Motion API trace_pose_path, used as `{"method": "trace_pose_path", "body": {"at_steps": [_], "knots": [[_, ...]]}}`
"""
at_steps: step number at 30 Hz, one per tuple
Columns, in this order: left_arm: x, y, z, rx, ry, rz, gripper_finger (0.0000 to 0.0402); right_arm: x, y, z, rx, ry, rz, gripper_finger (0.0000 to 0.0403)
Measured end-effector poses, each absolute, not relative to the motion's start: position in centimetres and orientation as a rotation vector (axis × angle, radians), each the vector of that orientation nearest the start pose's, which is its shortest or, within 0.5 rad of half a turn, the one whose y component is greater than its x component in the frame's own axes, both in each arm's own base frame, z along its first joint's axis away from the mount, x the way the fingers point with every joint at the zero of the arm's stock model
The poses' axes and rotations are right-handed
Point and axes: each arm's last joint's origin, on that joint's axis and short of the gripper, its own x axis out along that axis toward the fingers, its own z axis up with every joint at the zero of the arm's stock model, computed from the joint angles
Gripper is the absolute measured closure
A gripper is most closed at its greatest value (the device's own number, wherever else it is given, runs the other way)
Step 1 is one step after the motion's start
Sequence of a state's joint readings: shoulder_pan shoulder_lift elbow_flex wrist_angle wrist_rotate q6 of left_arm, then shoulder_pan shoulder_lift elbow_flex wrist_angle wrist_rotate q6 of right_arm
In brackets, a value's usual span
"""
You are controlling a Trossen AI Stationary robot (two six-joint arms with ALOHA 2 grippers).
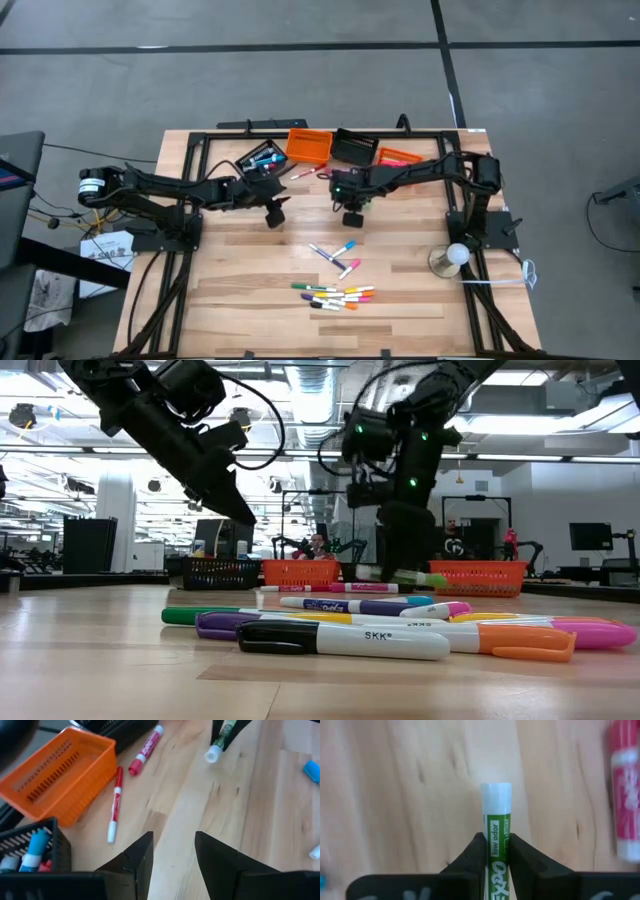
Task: Pick & Place Markers
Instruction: Put the large light green marker into the left black bin
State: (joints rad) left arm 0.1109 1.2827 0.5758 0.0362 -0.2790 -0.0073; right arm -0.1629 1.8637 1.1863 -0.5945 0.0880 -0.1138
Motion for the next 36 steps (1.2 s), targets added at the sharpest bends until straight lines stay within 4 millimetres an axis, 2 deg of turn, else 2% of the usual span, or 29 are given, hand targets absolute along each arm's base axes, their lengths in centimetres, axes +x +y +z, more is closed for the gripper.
{"method": "trace_pose_path", "body": {"at_steps": [8,11,18,26,30,36], "knots": [[24.8,1.6,18.6,0.204,0.488,0.17,0.0257,37.0,-5.3,18.4,-0.111,1.156,-0.12,0.0351],[24.7,1.3,18.3,0.239,0.448,0.15,0.0257,37.6,-4.9,19.3,-0.135,1.125,-0.109,0.0351],[23.8,1.8,17.3,0.242,0.385,0.143,0.0257,38.4,-2.9,20.9,-0.185,1.049,-0.039,0.035],[23.2,2.9,16.8,0.214,0.305,0.103,0.0257,39.6,-0.9,23.9,-0.235,0.793,-0.009,0.0349],[23.0,2.7,17.0,0.212,0.208,0.046,0.0257,40.1,-0.5,24.6,-0.252,0.707,-0.006,0.0349],[22.8,2.6,17.1,0.204,0.169,0.027,0.0257,40.4,-0.6,25.0,-0.262,0.658,-0.011,0.0349]]}}
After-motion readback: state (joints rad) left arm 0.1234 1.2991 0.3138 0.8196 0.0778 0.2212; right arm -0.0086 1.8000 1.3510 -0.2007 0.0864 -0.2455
